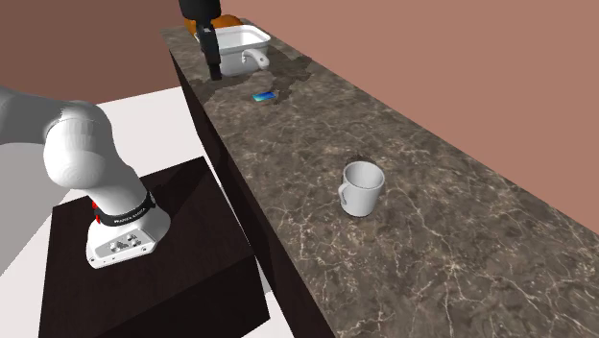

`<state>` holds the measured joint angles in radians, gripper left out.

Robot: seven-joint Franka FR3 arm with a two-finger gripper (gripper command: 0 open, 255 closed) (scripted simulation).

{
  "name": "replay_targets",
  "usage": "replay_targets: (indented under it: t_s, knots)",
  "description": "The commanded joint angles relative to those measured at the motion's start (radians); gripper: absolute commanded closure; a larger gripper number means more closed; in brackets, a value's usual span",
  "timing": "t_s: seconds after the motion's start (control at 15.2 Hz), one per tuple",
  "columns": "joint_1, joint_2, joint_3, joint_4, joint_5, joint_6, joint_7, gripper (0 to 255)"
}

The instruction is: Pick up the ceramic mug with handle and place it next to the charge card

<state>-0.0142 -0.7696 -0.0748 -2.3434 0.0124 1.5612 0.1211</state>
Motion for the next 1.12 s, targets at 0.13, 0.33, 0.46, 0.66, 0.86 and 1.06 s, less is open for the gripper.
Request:
replay_targets:
  t_s: [0.13, 0.33, 0.46, 0.66, 0.86, 1.06]
  knots:
    - [-0.012, 0.035, -0.039, 0.002, -0.025, 0.032, -0.045, 0]
    - [-0.027, 0.095, -0.098, 0.015, -0.057, 0.081, -0.111, 0]
    - [-0.035, 0.141, -0.137, 0.029, -0.074, 0.114, -0.154, 0]
    - [-0.045, 0.218, -0.195, 0.06, -0.092, 0.161, -0.22, 0]
    - [-0.051, 0.302, -0.252, 0.102, -0.099, 0.206, -0.288, 0]
    - [-0.055, 0.395, -0.309, 0.155, -0.093, 0.246, -0.358, 0]
